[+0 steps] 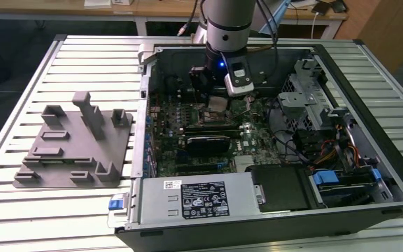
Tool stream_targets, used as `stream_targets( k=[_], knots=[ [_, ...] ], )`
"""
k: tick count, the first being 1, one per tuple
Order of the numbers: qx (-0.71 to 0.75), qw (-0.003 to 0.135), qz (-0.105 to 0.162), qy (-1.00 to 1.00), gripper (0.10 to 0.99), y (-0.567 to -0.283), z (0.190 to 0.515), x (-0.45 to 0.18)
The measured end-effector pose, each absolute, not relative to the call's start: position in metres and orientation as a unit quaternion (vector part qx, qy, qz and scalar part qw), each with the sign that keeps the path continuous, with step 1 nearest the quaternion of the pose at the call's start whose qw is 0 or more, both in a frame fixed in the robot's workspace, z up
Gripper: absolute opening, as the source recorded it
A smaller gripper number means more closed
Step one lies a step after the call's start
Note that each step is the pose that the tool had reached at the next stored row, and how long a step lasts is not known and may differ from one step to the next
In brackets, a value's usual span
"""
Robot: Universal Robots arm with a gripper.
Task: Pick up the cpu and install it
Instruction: 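Place the cpu into insertion slot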
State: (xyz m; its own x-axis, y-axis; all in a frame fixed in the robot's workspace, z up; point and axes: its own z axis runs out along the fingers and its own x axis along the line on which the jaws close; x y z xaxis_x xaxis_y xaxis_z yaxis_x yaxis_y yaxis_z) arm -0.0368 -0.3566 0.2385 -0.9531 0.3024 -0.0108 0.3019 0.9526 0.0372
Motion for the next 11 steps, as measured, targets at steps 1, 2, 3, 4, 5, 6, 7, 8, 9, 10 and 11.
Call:
stream_targets(
  k=[1, 2, 3, 4, 5, 6, 7, 8, 9, 10, 11],
  knots=[
    [0.161, 0.008, 0.018, 0.987, 0.541, -0.3566, 0.2385, -0.0368],
    [0.17, 0.009, 0.017, 0.985, 0.541, -0.3566, 0.2385, -0.0368],
    [0.179, 0.009, 0.017, 0.984, 0.541, -0.3566, 0.2385, -0.0368],
    [0.187, 0.009, 0.017, 0.982, 0.541, -0.3566, 0.2385, -0.0368],
    [0.195, 0.009, 0.017, 0.981, 0.541, -0.3566, 0.2384, -0.0368],
    [0.204, 0.009, 0.017, 0.979, 0.541, -0.3566, 0.2384, -0.0368],
    [0.212, 0.009, 0.017, 0.977, 0.541, -0.3566, 0.2384, -0.0368],
    [0.219, 0.009, 0.017, 0.976, 0.541, -0.3566, 0.2384, -0.0368],
    [0.226, 0.009, 0.017, 0.974, 0.541, -0.3566, 0.2384, -0.0368],
    [0.232, 0.01, 0.017, 0.972, 0.541, -0.3566, 0.2384, -0.0368],
    [0.239, 0.01, 0.017, 0.971, 0.541, -0.3566, 0.2384, -0.0368]
  ],
)
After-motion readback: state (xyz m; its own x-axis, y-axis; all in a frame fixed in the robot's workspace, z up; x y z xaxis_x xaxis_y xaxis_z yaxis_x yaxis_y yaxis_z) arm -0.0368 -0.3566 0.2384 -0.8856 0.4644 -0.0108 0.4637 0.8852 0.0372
